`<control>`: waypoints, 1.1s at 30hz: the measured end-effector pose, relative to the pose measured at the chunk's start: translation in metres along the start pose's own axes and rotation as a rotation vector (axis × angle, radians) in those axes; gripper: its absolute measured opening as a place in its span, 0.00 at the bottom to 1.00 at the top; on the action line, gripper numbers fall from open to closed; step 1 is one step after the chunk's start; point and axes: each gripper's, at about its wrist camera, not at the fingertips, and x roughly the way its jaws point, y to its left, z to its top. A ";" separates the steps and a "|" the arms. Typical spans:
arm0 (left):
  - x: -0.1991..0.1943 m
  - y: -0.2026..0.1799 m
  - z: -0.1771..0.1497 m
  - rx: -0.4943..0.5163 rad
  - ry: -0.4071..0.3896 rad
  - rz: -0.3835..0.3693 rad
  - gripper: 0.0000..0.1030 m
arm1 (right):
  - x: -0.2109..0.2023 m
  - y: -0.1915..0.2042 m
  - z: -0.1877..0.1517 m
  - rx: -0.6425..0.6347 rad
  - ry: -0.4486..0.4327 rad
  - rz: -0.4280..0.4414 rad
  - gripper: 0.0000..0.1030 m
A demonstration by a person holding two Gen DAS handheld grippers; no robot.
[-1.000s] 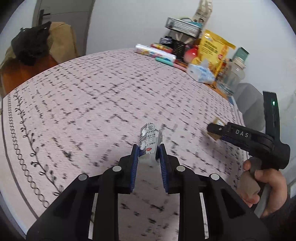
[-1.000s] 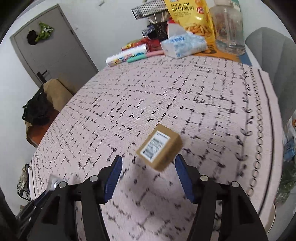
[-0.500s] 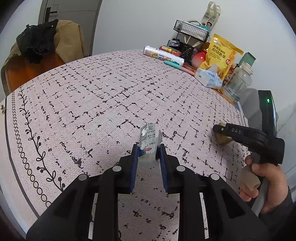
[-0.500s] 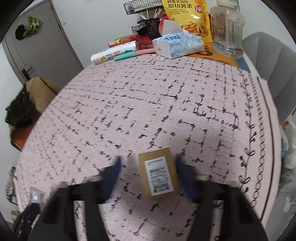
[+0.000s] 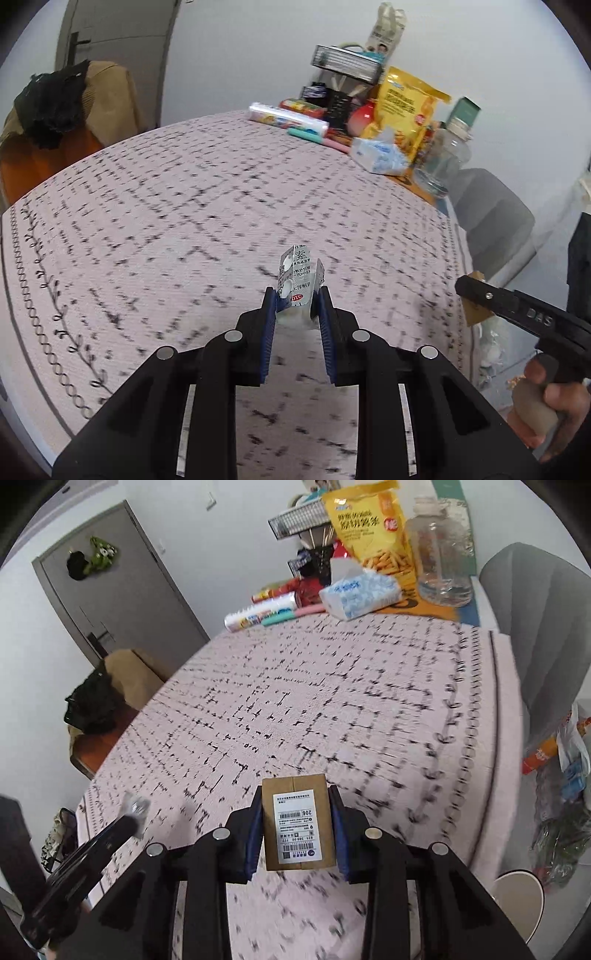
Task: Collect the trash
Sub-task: 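Carry the box and blister pack over the bin and open the right tool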
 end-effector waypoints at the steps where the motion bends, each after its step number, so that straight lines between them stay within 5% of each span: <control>1: 0.001 -0.007 -0.001 0.008 0.003 -0.010 0.22 | -0.006 -0.003 -0.001 0.002 -0.009 0.000 0.32; 17: 0.011 -0.110 -0.027 0.148 0.063 -0.159 0.22 | -0.096 -0.136 -0.044 0.183 -0.106 -0.174 0.32; 33: 0.033 -0.221 -0.059 0.331 0.158 -0.257 0.22 | -0.120 -0.244 -0.109 0.375 -0.086 -0.267 0.32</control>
